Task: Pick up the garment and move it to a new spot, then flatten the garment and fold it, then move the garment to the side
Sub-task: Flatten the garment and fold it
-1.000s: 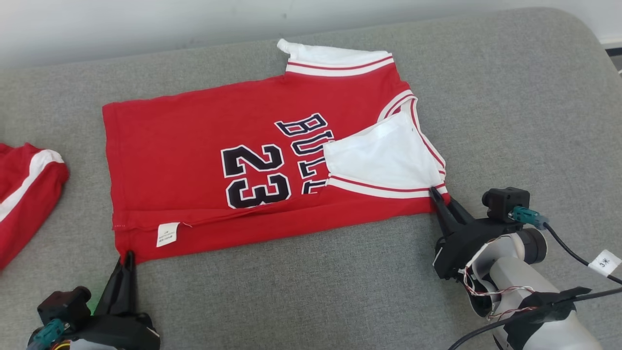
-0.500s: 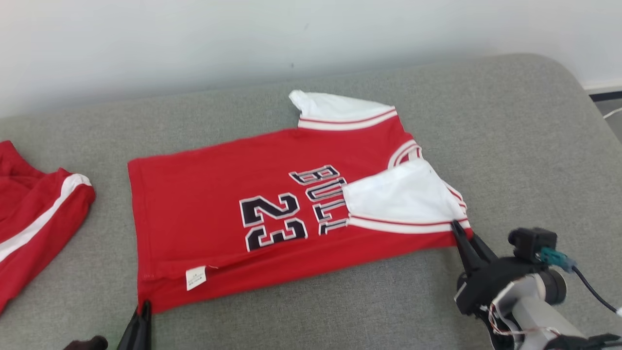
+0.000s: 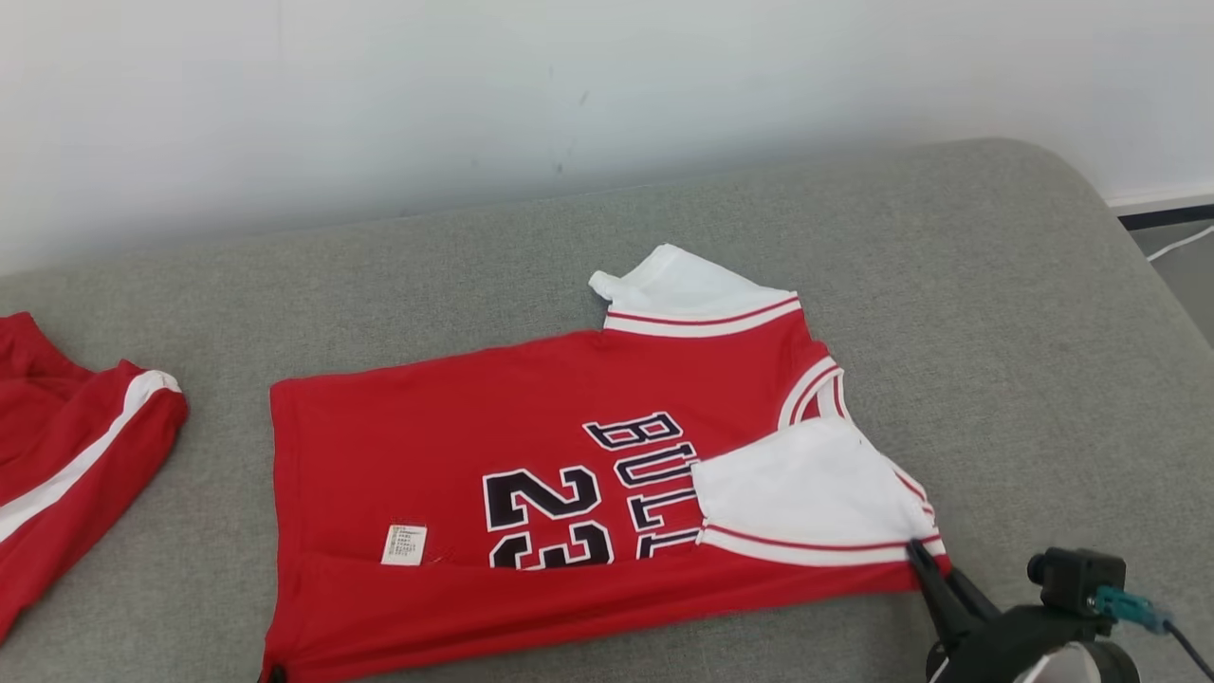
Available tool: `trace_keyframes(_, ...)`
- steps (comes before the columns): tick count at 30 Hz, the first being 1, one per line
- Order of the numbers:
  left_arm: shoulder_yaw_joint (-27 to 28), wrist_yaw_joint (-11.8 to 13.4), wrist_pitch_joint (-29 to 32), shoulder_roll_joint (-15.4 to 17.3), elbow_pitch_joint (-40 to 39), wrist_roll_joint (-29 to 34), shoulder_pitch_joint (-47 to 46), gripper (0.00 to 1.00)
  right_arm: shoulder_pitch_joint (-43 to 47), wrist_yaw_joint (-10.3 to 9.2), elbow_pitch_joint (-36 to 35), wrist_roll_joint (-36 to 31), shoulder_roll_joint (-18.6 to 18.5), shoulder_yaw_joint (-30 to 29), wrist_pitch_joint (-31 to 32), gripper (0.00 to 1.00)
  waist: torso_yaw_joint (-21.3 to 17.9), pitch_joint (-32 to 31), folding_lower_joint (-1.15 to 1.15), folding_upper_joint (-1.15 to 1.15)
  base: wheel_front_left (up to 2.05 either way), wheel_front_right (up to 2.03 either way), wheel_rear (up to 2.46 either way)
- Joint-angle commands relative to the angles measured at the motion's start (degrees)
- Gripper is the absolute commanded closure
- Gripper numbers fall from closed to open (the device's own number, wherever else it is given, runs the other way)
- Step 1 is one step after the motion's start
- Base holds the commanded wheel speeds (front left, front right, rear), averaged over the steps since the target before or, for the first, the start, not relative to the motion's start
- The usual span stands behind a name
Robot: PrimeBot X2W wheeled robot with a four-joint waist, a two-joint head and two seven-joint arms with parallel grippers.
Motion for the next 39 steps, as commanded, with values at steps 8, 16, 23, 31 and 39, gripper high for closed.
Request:
trace_keyframes(8,1.5,2.0,-0.2,0.2,-1.2,-1.8,4.0,1.00,9.2,-0.11,-8.9,-1.5,1.7,-4.2,6.2,1.00,0.3,0.1,0.01,0.00,0.00,0.00,0.00)
trace_keyframes(16,0.8,2.2,-0.2,0.1,-0.3,-2.4,3.9,1.00,12.9,-0.11,-12.4,-4.4,4.0,-7.8,10.3,1.00,1.0,0.2,0.01,0.00,0.00,0.00,0.00)
trace_keyframes(23,0.7,2.7,-0.2,0.0,-1.7,-2.3,3.8,0.00,13.0,-0.09,-14.1,-8.1,5.7,-10.0,8.8,0.00,1.2,-0.2,0.01,0.00,0.00,0.00,0.00)
trace_keyframes(31,0.9,3.7,-0.2,0.0,-6.1,-1.7,4.4,0.00,11.6,-0.09,-16.2,-11.5,6.5,-11.9,5.1,0.00,1.4,-0.7,0.01,0.00,0.00,0.00,0.00)
trace_keyframes(39,0.7,5.8,-0.2,0.0,-15.6,1.7,5.2,0.00,9.2,-0.09,-16.8,-16.7,7.8,-11.8,-2.4,0.00,2.5,-1.2,0.01,0.00,0.00,0.00,0.00)
